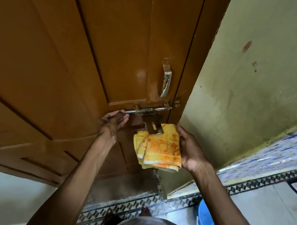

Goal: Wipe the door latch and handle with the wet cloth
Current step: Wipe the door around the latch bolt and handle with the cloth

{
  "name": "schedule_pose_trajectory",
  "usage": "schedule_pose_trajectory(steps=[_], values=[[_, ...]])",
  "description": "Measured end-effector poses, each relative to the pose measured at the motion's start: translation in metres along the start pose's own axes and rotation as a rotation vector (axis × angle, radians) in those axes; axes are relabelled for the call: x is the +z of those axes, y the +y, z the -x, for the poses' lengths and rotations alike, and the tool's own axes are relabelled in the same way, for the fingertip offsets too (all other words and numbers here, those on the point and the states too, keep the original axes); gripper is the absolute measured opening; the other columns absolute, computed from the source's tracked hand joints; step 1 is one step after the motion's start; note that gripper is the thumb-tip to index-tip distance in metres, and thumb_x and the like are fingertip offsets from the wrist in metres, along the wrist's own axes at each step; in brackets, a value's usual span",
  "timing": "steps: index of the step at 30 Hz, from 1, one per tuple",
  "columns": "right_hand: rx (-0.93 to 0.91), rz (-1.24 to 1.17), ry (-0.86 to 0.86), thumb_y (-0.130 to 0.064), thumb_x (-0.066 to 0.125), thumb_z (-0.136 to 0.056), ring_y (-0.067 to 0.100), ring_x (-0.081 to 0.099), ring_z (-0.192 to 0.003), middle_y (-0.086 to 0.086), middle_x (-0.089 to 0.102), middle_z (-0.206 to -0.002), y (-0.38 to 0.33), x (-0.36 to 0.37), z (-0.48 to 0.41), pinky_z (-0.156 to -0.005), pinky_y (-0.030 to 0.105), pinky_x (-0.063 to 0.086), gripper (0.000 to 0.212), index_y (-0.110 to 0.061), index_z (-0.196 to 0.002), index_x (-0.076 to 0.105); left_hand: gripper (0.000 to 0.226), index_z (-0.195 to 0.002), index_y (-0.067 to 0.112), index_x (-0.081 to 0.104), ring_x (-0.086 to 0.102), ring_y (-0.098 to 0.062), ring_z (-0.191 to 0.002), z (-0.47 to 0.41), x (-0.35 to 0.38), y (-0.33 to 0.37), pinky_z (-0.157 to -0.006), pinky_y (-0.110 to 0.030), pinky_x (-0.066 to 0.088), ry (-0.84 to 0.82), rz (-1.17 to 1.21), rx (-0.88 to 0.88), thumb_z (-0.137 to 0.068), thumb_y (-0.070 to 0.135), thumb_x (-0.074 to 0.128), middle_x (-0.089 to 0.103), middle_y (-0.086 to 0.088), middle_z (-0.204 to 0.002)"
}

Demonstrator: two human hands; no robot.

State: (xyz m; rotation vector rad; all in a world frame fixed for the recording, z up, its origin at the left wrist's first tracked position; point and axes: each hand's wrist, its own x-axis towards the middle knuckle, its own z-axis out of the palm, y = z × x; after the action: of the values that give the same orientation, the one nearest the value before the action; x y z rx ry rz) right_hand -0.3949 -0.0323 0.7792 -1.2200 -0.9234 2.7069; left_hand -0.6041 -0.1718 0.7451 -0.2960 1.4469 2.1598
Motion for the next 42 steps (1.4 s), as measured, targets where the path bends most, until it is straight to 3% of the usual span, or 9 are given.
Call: schedule_pose_trajectory(steps=[5,10,18,23,27,31,34,38,42], values=[[0.03,-0.039,0.076,-0.045,0.042,-0.1,0.034,0.075,-0.076,0.018,0.077,-0.086,-0.003,0.012,-0.024,-0.074,0.049,0.054,0.045,-0.009,-0.104,0.069,0.005,-0.09,-0.002,0.064,0.073,-0.012,-0.056,-0.001,-0.001,-0.003,-0.054,-0.017,0.059,-0.009,0.013,0.019,-0.093,-0.006,0.063,0.074,-0.005,-0.063],[0.029,0.057,0.116,-0.047,0.035,-0.102,0.034,0.066,-0.09,0.018,0.076,-0.081,-0.011,0.022,-0.04,-0.073,0.046,0.051,0.052,-0.006,-0.114,0.065,0.005,-0.09,-0.003,0.063,0.073,-0.012,-0.056,-0.002,-0.002,-0.006,-0.056,-0.017,0.059,-0.014,0.02,0.051,-0.092,-0.007,0.064,0.074,-0.003,-0.06],[-0.01,0.094,-0.052,-0.051,0.026,-0.102,0.033,0.064,-0.109,0.017,0.068,-0.119,-0.028,0.021,-0.043,-0.097,0.047,0.045,0.058,-0.01,-0.127,0.06,0.012,-0.083,0.001,0.062,0.073,-0.012,-0.055,-0.002,0.0,-0.009,-0.061,-0.021,0.062,0.021,0.041,0.068,-0.089,-0.008,0.067,0.073,-0.003,-0.06],[0.049,0.08,-0.104,-0.03,0.055,-0.093,0.032,0.07,-0.102,0.016,0.073,-0.11,-0.019,0.006,-0.047,-0.092,0.048,0.052,0.038,-0.006,-0.122,0.064,0.011,-0.086,0.001,0.063,0.073,-0.012,-0.056,-0.001,-0.001,-0.01,-0.059,-0.02,0.062,0.02,0.056,0.082,-0.088,-0.009,0.067,0.074,-0.003,-0.061],[0.076,0.263,-0.07,-0.023,0.074,-0.074,0.029,0.073,-0.082,0.014,0.076,-0.091,-0.027,0.021,-0.049,-0.086,0.044,0.054,0.027,-0.005,-0.094,0.072,0.009,-0.087,0.0,0.063,0.073,-0.012,-0.057,0.0,-0.001,-0.01,-0.062,-0.022,0.063,0.011,0.048,0.089,-0.088,-0.008,0.068,0.075,-0.003,-0.064],[0.069,0.342,-0.056,-0.021,0.066,-0.087,0.026,0.073,-0.067,0.011,0.076,-0.078,-0.041,0.036,-0.052,-0.072,0.036,0.057,0.016,-0.005,-0.087,0.07,0.023,-0.11,-0.01,0.062,0.074,-0.013,-0.058,-0.001,-0.001,-0.012,-0.058,-0.02,0.061,0.037,0.052,0.101,-0.088,-0.007,0.069,0.073,-0.011,-0.073],[0.072,0.366,-0.074,-0.022,0.061,-0.093,0.025,0.074,-0.066,0.011,0.076,-0.077,-0.039,0.042,-0.053,-0.066,0.034,0.06,0.02,-0.004,-0.09,0.069,0.019,-0.107,-0.008,0.061,0.074,-0.012,-0.058,-0.001,-0.001,-0.014,-0.058,-0.019,0.061,0.029,0.05,0.12,-0.088,-0.008,0.068,0.069,-0.019,-0.085],[0.073,0.374,-0.093,-0.024,0.06,-0.093,0.027,0.074,-0.076,0.013,0.076,-0.087,-0.025,0.036,-0.049,-0.085,0.04,0.054,0.022,-0.004,-0.099,0.069,0.011,-0.095,-0.003,0.061,0.074,-0.014,-0.059,-0.004,-0.004,-0.014,-0.06,-0.021,0.062,0.017,0.067,0.116,-0.088,-0.009,0.067,0.067,-0.022,-0.09],[0.079,0.33,-0.097,-0.022,0.063,-0.089,0.026,0.075,-0.078,0.012,0.077,-0.092,-0.006,0.027,-0.036,-0.085,0.039,0.053,0.022,-0.005,-0.102,0.069,0.011,-0.088,0.0,0.063,0.075,-0.015,-0.06,-0.003,-0.005,-0.014,-0.063,-0.023,0.063,-0.002,0.076,0.104,-0.088,-0.01,0.067,0.073,-0.013,-0.075]])
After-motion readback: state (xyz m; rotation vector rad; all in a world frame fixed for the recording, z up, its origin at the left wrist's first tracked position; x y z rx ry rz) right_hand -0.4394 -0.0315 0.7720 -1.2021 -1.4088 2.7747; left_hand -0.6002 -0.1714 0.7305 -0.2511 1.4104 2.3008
